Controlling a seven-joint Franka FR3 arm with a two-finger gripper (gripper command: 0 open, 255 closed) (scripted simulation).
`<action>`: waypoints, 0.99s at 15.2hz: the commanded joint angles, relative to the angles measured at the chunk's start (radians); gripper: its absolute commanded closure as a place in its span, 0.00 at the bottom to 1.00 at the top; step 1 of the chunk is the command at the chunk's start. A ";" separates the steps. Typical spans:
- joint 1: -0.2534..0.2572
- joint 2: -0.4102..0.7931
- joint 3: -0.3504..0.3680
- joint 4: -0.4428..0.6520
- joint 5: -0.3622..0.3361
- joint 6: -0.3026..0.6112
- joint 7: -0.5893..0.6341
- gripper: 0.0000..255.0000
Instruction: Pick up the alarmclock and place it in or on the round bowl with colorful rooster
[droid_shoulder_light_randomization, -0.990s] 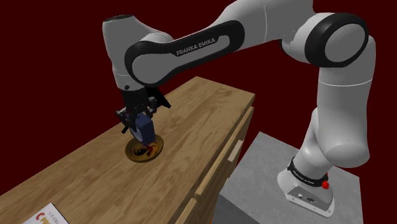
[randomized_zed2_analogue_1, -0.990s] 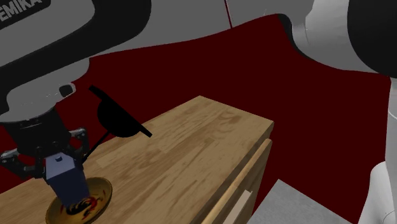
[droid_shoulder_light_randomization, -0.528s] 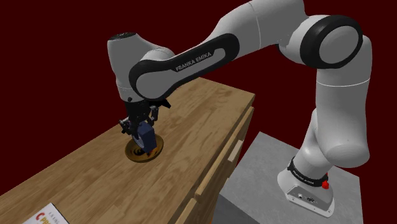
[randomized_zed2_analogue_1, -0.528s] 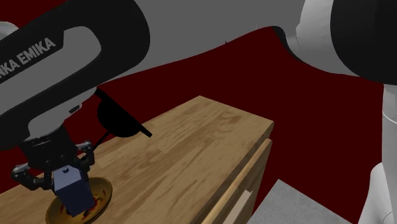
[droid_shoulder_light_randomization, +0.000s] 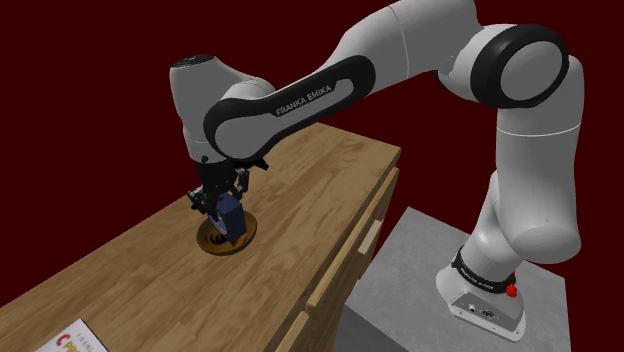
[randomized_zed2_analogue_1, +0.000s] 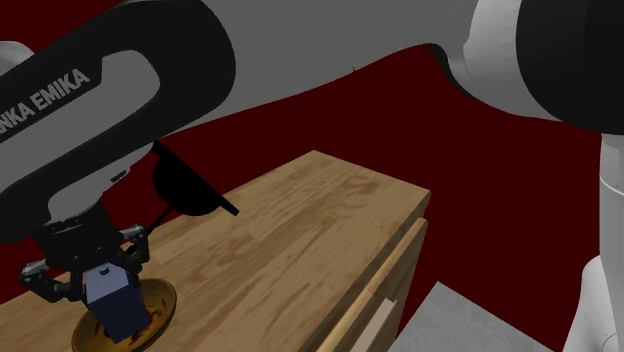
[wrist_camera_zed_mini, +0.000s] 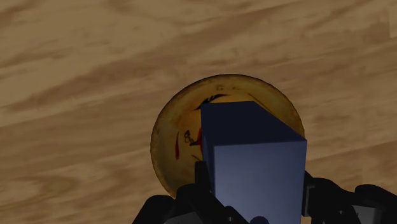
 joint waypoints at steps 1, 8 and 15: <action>0.000 0.000 0.000 0.000 0.000 0.000 0.000 0.00; 0.000 -0.020 0.004 0.040 0.009 -0.058 -0.006 0.00; 0.000 -0.033 0.007 0.082 0.015 -0.113 -0.010 0.00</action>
